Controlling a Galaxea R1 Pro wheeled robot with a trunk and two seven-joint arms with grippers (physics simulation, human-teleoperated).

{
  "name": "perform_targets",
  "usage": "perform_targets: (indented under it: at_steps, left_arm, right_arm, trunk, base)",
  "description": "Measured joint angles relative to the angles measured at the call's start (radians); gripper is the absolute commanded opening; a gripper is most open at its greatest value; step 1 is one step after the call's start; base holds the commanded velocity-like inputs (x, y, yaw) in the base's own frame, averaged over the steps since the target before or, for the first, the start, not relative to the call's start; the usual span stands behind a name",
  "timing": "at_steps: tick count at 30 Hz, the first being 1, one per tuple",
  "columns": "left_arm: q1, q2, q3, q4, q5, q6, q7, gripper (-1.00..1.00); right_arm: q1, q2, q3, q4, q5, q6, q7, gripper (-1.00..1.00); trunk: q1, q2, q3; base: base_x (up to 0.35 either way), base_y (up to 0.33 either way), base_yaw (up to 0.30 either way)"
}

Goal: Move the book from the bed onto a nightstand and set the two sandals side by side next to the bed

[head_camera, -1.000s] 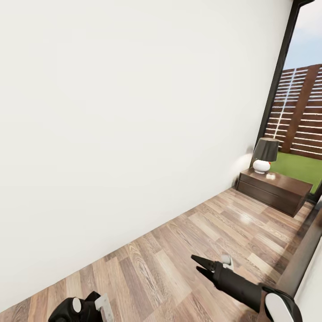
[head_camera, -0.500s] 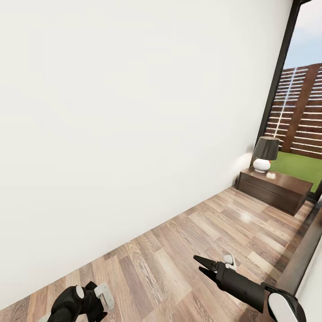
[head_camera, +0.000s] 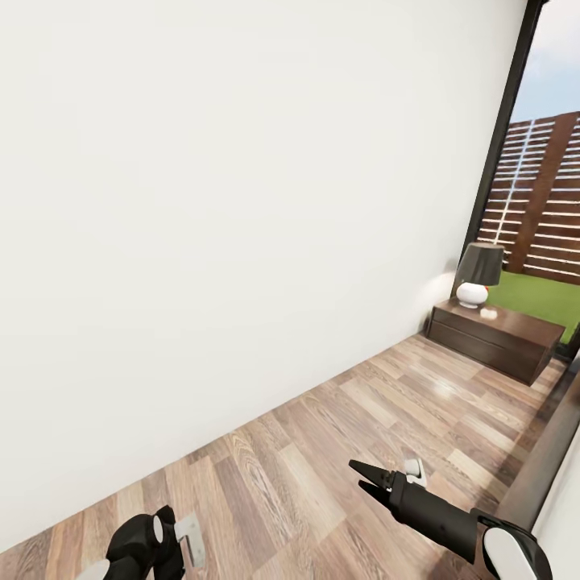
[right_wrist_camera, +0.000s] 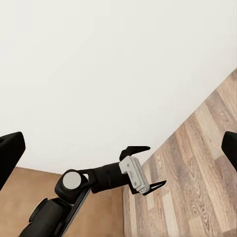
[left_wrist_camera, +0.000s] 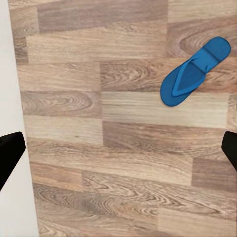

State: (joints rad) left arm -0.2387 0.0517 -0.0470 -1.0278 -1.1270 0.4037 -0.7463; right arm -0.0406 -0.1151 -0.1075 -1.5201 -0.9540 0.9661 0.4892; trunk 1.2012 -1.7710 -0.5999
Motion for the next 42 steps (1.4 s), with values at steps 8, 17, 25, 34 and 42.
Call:
perform_targets:
  at_steps: [8, 17, 25, 34, 42]
  left_arm:
    - [-0.002, -0.035, -0.001, -0.006, -0.022, 0.024, 0.004, 1.0]
    - [-0.01, -0.088, -0.006, -0.065, -0.144, 0.077, 0.002, 1.0]
    - [-0.011, -0.117, -0.008, -0.072, -0.318, 0.08, -0.017, 1.0]
    - [-0.011, -0.115, -0.007, -0.072, -0.343, 0.078, -0.026, 1.0]
    - [-0.011, -0.114, -0.005, -0.071, -0.343, 0.077, -0.027, 1.0]
  right_arm:
    - [0.0, 0.0, -0.002, 0.0, 0.0, 0.0, 0.0, 1.0]
    - [0.0, -0.006, -0.005, -0.001, 0.0, 0.0, 0.0, 1.0]
    - [0.0, -0.008, -0.006, -0.002, 0.0, 0.0, 0.0, 1.0]
    - [0.0, -0.01, -0.006, -0.002, 0.0, 0.0, 0.0, 1.0]
    - [0.0, -0.009, -0.006, 0.001, 0.0, 0.0, 0.0, 1.0]
  trunk:
    - [0.031, -0.056, -0.025]
    - [0.065, -0.119, -0.053]
    - [0.096, -0.175, -0.078]
    - [0.13, -0.238, -0.107]
    - [0.161, -0.294, -0.132]
  base:
    - [0.0, 0.0, 0.0]
    - [0.0, 0.0, 0.0]
    - [0.0, 0.0, 0.0]
    - [0.0, 0.0, 0.0]
    - [0.0, 0.0, 0.0]
